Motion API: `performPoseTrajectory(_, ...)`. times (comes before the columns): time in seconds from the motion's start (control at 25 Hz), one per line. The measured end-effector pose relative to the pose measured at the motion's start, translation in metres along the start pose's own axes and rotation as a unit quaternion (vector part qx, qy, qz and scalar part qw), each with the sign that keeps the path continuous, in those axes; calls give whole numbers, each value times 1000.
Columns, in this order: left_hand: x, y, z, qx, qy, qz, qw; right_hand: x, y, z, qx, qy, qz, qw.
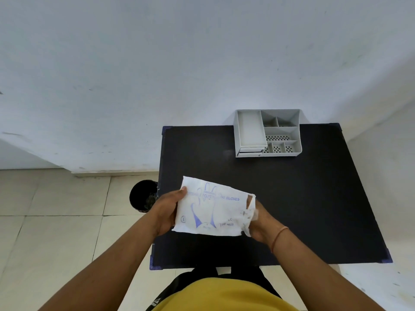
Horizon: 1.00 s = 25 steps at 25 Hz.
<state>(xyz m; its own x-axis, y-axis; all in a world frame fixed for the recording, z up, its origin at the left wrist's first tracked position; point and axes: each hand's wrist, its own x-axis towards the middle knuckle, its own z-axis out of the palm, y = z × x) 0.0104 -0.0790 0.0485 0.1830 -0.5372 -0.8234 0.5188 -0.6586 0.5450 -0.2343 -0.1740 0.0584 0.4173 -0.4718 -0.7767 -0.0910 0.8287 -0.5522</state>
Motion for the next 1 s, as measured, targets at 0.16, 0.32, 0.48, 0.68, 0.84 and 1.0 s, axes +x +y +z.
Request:
performPoseTrajectory(0.16, 23, -15, -21, -14, 117, 30, 993, -1, -3, -18, -120, 65, -46, 990)
performPoseTrajectory(0.32, 43, -36, -34, 23, 153, 11, 988, -3, -10, -44, -133, 174, -94, 971)
performPoseTrajectory(0.48, 67, -55, -43, 51, 198, 4, 979, -12, -16, -63, -96, 222, -110, 964)
performPoseTrajectory(0.68, 85, -72, -44, 249, 235, 28, 939, -23, -24, -78, -12, 212, -100, 972)
performPoseTrajectory(0.84, 58, -51, -8, 458, 286, 190, 820, -36, -34, -70, 131, 153, -86, 976)
performPoseTrajectory(1.0, 2, 0, 81, 127, -61, 104, 985, -55, -45, -48, 174, 69, -66, 980)
